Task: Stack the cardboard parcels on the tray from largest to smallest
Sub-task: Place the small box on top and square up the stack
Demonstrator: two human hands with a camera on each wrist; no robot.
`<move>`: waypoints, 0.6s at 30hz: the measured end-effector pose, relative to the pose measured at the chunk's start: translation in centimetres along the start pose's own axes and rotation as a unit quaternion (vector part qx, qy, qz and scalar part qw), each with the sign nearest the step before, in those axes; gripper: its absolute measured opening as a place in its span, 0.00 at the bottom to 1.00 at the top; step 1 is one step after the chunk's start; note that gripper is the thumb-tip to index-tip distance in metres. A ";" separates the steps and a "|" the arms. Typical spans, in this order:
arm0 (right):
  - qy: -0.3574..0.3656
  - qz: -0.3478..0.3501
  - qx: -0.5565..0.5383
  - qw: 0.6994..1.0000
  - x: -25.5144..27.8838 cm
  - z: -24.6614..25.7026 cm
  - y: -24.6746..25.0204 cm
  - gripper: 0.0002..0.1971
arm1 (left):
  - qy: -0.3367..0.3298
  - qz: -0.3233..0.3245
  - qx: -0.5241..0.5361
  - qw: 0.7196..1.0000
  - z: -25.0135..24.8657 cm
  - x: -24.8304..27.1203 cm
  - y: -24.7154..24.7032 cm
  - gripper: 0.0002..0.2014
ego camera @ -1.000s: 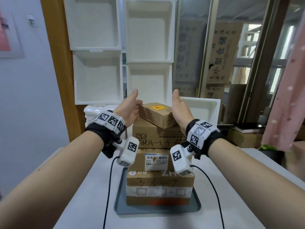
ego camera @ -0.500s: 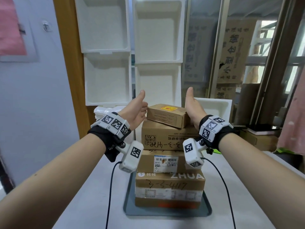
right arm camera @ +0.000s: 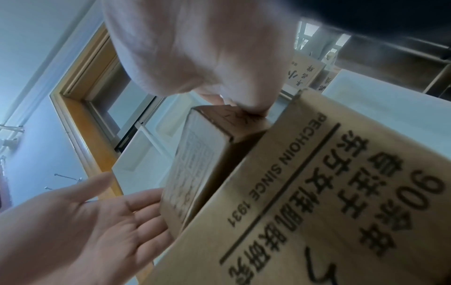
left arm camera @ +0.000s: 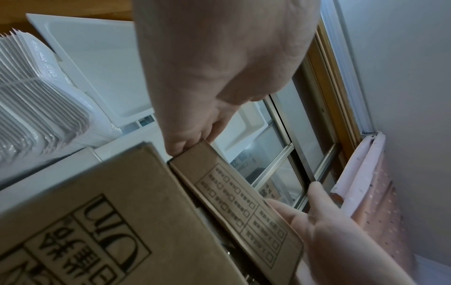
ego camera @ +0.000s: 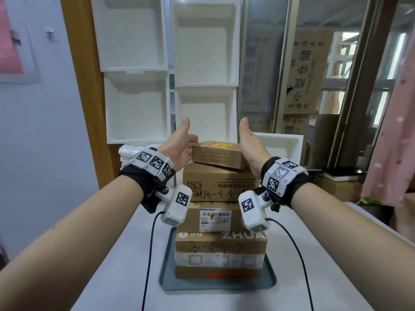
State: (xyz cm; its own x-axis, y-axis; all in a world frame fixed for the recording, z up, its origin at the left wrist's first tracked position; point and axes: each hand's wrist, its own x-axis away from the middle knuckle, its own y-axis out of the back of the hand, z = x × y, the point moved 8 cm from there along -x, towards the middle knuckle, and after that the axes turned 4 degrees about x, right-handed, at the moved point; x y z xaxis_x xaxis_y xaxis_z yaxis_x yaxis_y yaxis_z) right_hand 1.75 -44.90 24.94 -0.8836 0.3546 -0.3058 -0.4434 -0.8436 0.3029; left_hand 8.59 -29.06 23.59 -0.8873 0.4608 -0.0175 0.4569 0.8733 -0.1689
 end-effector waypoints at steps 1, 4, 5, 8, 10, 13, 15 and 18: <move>0.000 0.000 -0.001 1.000 -0.3 0.3 0.1 0.40 | 0.001 0.006 -0.002 1.000 -0.1 0.3 -0.2 0.45; -0.005 0.001 0.004 1.000 -1.1 0.6 0.4 0.40 | 0.002 0.019 -0.016 1.000 -0.4 1.0 -0.7 0.45; -0.009 0.005 0.011 1.000 -1.3 0.4 0.3 0.40 | 0.002 0.021 -0.021 1.000 -0.4 1.2 -0.8 0.46; -0.011 0.023 0.025 0.999 -1.4 -0.3 -0.5 0.41 | 0.004 0.018 -0.023 1.000 -0.3 1.3 -0.6 0.46; -0.006 0.020 0.032 0.999 -1.4 -0.5 -0.6 0.40 | 0.004 0.013 -0.016 1.000 -0.1 1.1 -0.4 0.46; -0.002 0.001 0.036 0.999 -1.7 -0.7 0.0 0.41 | 0.006 0.006 -0.010 1.000 0.2 0.5 -0.1 0.47; 0.000 -0.002 0.039 0.999 -1.7 -0.9 0.1 0.42 | 0.009 -0.006 -0.014 1.000 0.5 0.2 0.0 0.48; -0.010 0.015 0.058 0.998 -1.2 -1.7 -0.4 0.45 | 0.010 -0.027 0.002 1.000 0.7 -0.3 -0.1 0.49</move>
State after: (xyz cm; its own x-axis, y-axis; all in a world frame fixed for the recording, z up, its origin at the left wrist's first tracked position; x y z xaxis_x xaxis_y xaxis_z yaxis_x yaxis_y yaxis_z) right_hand 3.26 -45.63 23.68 -0.8991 0.3385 -0.2777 -0.4300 -0.8022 0.4142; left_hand 8.72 -29.39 22.92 -0.9092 0.4163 0.0122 0.4082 0.8965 -0.1723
